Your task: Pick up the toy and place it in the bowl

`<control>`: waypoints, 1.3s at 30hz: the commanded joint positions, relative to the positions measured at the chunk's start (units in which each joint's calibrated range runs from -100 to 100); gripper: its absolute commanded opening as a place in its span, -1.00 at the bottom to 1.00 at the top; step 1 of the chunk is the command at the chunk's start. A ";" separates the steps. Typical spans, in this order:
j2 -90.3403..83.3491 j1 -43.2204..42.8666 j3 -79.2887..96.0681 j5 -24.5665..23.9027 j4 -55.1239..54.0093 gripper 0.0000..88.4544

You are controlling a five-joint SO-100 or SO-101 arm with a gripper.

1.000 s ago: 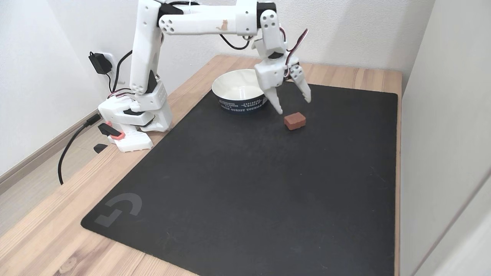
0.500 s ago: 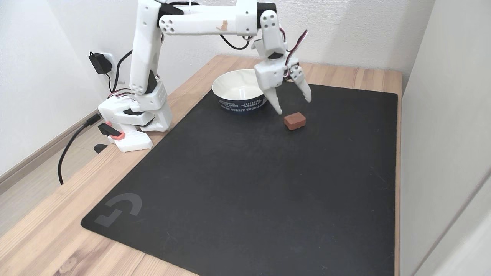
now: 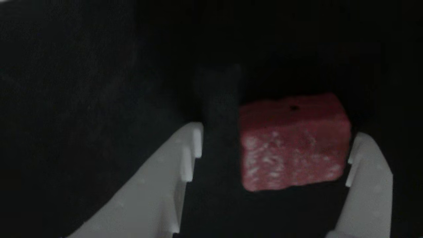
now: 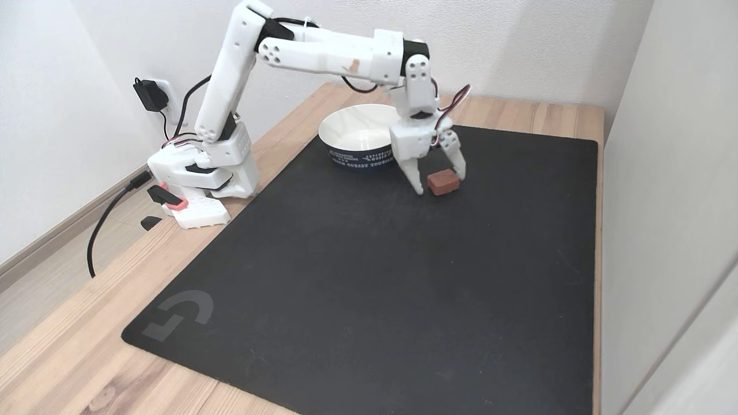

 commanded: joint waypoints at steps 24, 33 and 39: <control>2.25 -0.02 -1.94 -0.29 -4.14 -0.95; -4.58 -2.03 -6.81 -0.34 -7.95 -0.95; -14.67 -3.70 -6.18 -4.67 -11.00 -0.95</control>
